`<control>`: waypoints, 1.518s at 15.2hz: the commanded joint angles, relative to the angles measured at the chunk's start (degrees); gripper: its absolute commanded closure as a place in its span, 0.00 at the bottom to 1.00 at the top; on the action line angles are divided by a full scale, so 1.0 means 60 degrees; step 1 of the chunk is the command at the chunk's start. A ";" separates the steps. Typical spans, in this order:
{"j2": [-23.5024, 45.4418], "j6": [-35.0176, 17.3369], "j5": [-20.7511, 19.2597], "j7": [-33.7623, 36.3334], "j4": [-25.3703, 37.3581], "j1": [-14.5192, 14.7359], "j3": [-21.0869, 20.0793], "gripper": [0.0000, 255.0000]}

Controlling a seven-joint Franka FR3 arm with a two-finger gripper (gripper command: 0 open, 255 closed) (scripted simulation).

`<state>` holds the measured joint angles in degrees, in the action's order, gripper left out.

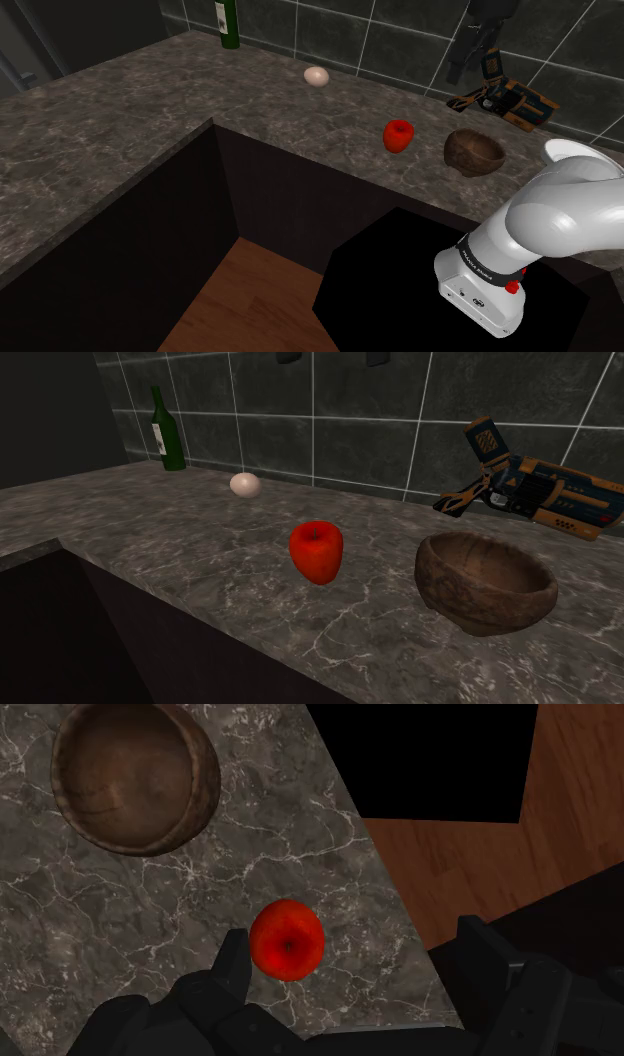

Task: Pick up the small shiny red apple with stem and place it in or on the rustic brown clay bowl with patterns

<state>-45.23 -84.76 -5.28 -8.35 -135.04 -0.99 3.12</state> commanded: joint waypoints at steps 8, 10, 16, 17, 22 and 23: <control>0.0736 -0.2403 -0.0619 -0.0492 -0.1647 0.0023 0.0312 0.00; 0.1097 -0.3135 -0.0809 -0.0609 -0.2008 0.0010 0.0409 0.00; 0.2609 -0.5437 -0.1423 -0.0873 -0.2756 -0.0077 0.0701 0.00; 0.2922 -0.5831 -0.1533 -0.0903 -0.2827 -0.0100 0.0746 0.00; 0.3520 -0.6807 -0.1759 -0.0884 -0.3192 -0.0192 0.0870 0.00; 0.3602 -0.6964 -0.1792 -0.0872 -0.3265 -0.0211 0.0892 0.00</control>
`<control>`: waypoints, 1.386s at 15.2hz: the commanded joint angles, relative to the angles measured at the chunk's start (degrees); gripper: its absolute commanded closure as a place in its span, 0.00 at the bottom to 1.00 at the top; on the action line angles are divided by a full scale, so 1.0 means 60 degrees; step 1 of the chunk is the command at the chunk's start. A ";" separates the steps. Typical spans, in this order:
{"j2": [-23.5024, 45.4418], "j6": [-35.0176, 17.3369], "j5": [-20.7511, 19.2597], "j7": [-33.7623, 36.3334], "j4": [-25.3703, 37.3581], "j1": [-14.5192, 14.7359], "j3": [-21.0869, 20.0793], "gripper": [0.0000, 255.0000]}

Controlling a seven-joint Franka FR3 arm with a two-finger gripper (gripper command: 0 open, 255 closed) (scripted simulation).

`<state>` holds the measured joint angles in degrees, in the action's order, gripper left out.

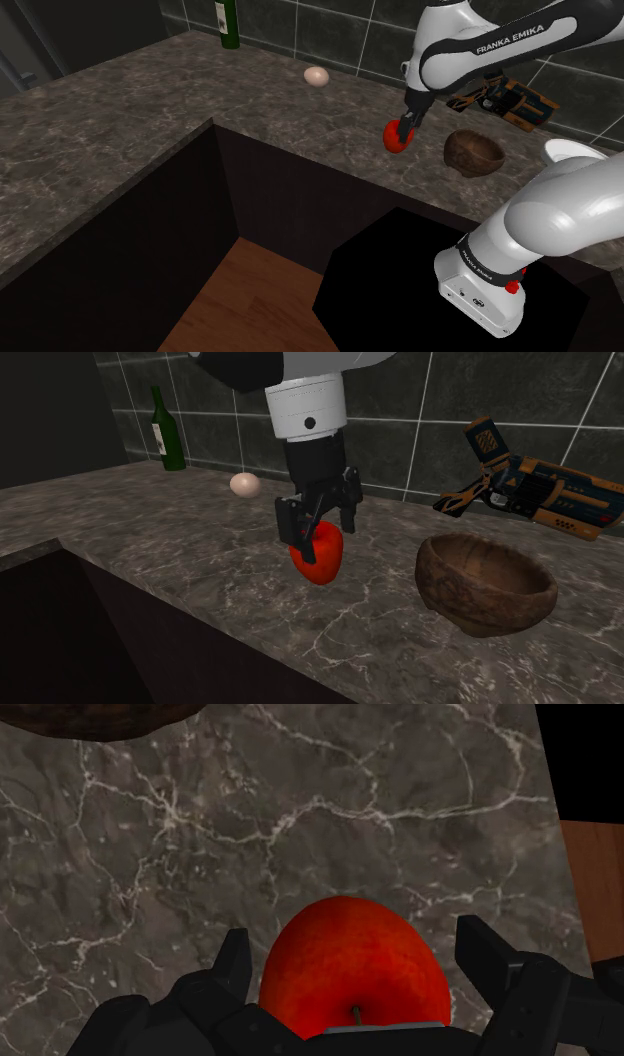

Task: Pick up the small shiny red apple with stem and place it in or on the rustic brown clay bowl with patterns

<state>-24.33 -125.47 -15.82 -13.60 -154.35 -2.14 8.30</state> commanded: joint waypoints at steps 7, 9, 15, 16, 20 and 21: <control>0.0348 -0.0589 -0.0123 0.0035 -0.0225 -0.0069 0.0082 0.00; 0.0348 -0.0589 -0.0123 0.0035 -0.0225 -0.0069 0.0082 0.00; 0.0350 -0.0591 -0.0124 0.0036 -0.0226 -0.0069 0.0082 1.00; 0.0351 -0.0592 -0.0124 0.0036 -0.0226 -0.0069 0.0082 1.00; 0.0353 -0.0596 -0.0124 0.0036 -0.0227 -0.0069 0.0083 1.00; 0.0348 -0.0589 -0.0123 0.0035 -0.0225 -0.0069 0.0082 1.00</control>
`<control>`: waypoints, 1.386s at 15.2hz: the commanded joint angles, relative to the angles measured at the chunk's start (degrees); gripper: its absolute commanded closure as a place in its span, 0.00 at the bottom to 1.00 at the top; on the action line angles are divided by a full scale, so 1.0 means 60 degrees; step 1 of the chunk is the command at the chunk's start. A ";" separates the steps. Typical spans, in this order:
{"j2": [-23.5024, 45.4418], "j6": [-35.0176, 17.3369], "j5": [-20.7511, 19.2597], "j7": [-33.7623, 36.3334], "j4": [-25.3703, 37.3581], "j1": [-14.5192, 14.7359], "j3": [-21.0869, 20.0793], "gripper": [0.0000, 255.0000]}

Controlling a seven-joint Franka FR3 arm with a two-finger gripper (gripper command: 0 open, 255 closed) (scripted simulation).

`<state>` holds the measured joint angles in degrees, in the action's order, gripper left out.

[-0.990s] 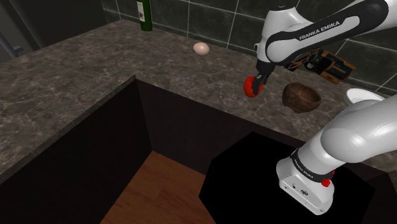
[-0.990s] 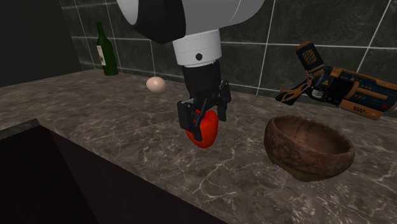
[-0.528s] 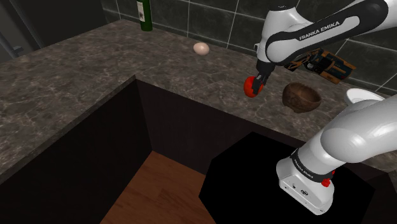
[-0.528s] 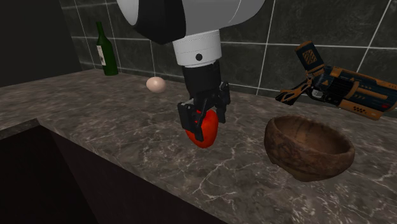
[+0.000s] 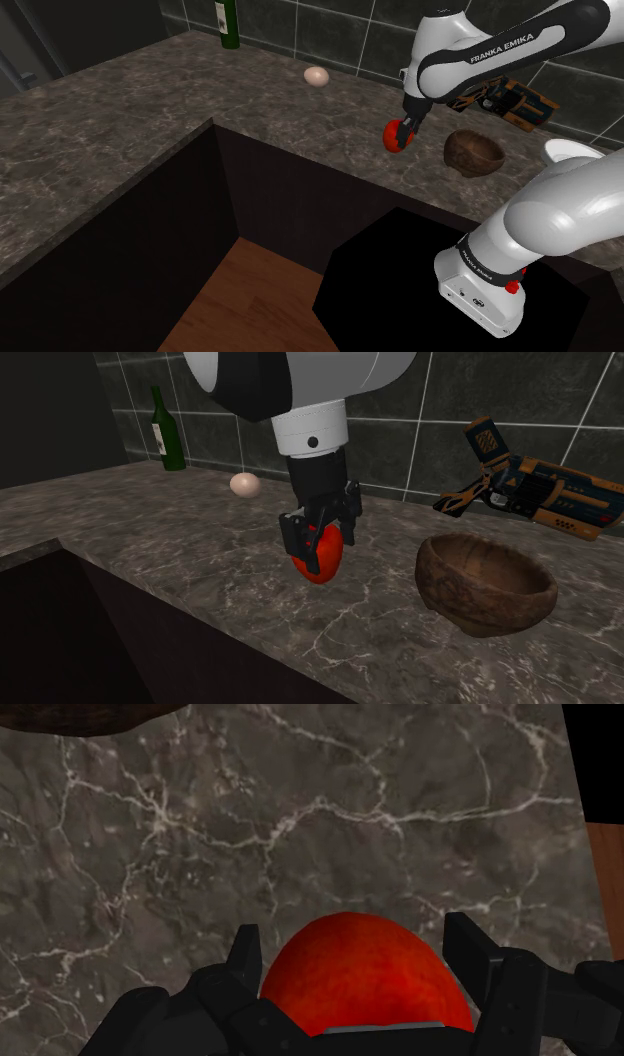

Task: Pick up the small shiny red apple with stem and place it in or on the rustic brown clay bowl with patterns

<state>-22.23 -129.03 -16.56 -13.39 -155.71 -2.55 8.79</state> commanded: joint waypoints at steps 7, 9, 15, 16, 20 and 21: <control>-0.0660 0.1112 0.0166 -0.0189 0.0461 0.0054 -0.0070 1.00; -0.0818 0.1418 0.0208 -0.0239 0.0613 0.0067 -0.0092 1.00; -0.1212 0.2309 0.0324 -0.0379 0.1117 0.0101 -0.0159 1.00; -0.1267 0.2453 0.0341 -0.0401 0.1208 0.0107 -0.0170 1.00; -0.1457 0.3020 0.0408 -0.0487 0.1590 0.0126 -0.0216 1.00; -0.1497 0.3159 0.0424 -0.0509 0.1690 0.0130 -0.0227 1.00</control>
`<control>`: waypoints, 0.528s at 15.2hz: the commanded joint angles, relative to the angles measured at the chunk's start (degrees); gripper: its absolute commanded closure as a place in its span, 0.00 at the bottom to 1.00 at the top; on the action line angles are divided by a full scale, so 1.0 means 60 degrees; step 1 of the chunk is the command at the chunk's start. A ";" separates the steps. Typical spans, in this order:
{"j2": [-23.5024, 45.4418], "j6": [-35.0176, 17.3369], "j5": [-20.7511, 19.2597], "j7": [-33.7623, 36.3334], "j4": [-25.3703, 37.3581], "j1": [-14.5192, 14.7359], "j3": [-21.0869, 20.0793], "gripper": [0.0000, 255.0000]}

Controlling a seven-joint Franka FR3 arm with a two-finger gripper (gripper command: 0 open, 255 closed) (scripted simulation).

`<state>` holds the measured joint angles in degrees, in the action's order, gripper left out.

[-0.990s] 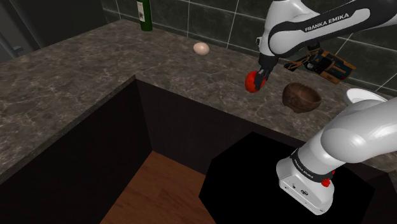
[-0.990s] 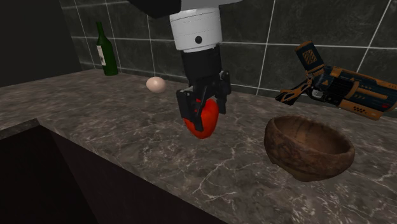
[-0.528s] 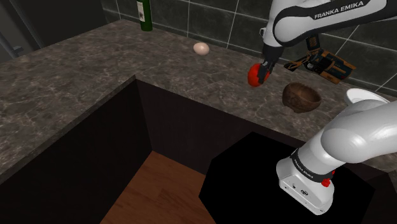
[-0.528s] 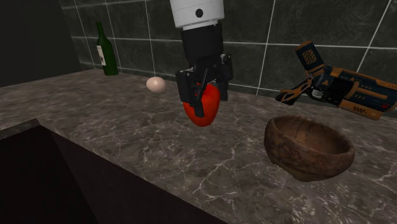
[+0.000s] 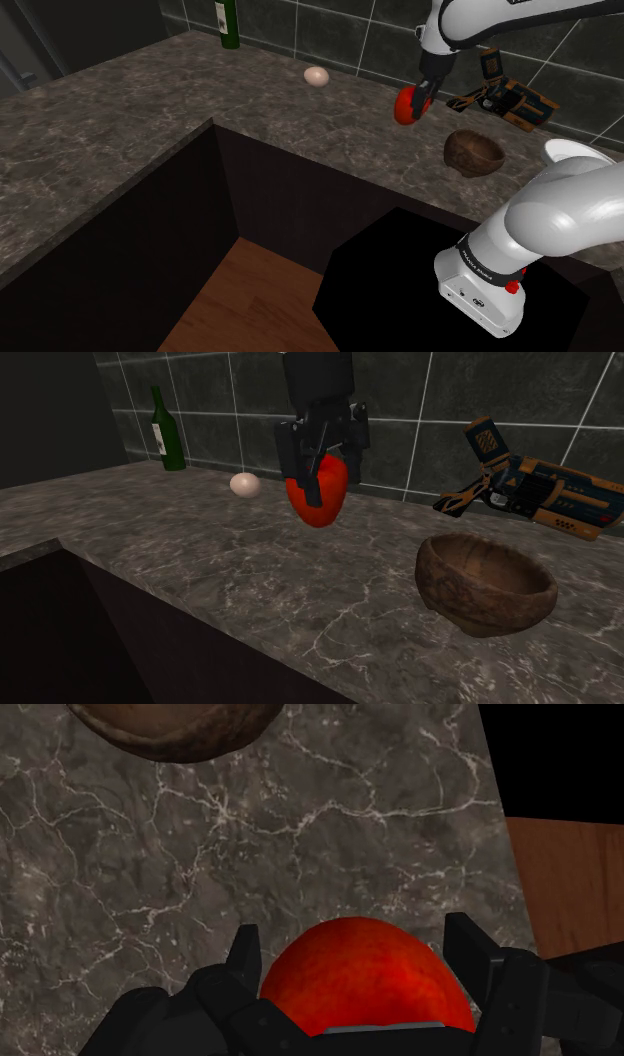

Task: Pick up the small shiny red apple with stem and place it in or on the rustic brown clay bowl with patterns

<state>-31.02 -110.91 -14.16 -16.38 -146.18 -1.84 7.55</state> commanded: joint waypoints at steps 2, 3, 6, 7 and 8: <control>-0.0104 0.0415 0.0054 -0.0051 0.0308 0.0021 -0.0043 1.00; -0.0136 0.0551 0.0068 -0.0071 0.0413 0.0025 -0.0054 1.00; -0.0216 0.0954 0.0110 -0.0132 0.0740 0.0035 -0.0087 1.00; -0.0238 0.1086 0.0123 -0.0152 0.0852 0.0039 -0.0098 1.00; -0.0257 0.1218 0.0135 -0.0172 0.0966 0.0042 -0.0109 1.00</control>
<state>-32.48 -104.47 -13.42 -17.26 -141.18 -1.60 6.95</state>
